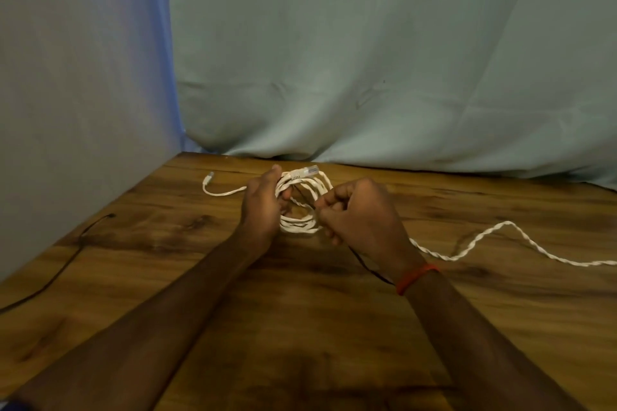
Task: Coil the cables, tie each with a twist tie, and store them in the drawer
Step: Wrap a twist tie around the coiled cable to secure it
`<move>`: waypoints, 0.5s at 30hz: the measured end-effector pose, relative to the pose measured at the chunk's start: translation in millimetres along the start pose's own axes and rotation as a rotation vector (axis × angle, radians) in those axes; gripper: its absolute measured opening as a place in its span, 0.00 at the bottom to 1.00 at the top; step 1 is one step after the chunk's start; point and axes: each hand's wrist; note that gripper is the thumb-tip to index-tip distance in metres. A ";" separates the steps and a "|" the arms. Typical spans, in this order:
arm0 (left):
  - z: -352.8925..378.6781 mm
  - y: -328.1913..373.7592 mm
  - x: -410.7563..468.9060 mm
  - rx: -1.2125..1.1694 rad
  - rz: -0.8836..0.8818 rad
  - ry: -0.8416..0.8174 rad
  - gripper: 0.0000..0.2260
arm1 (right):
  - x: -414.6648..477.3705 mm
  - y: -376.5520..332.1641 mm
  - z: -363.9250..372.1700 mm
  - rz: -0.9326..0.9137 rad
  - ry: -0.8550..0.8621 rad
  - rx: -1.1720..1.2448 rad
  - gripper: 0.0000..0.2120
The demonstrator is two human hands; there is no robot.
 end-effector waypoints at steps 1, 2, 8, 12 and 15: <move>0.2 1.5 -1.8 -0.001 0.002 -0.014 0.16 | -0.6 0.4 4.1 0.001 0.018 0.038 0.07; 0.2 1.5 -2.5 -0.007 -0.001 -0.028 0.15 | -1.3 0.7 8.0 -0.001 0.036 0.078 0.07; 6.9 -0.4 -10.4 -0.041 0.039 -0.100 0.17 | 2.3 7.3 15.5 -0.173 0.138 0.021 0.04; 5.4 -2.7 -11.7 -0.009 0.129 -0.156 0.17 | -0.4 6.6 16.5 -0.107 0.082 0.093 0.03; 2.9 -6.8 -9.5 0.065 0.209 -0.148 0.15 | -3.1 1.5 15.6 0.038 -0.010 0.322 0.03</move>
Point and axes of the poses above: each hand's wrist, its own x-axis towards the middle knuckle, its own z-axis out of the palm, y = z × x, and after that the axes turned 2 degrees about -z, right-handed
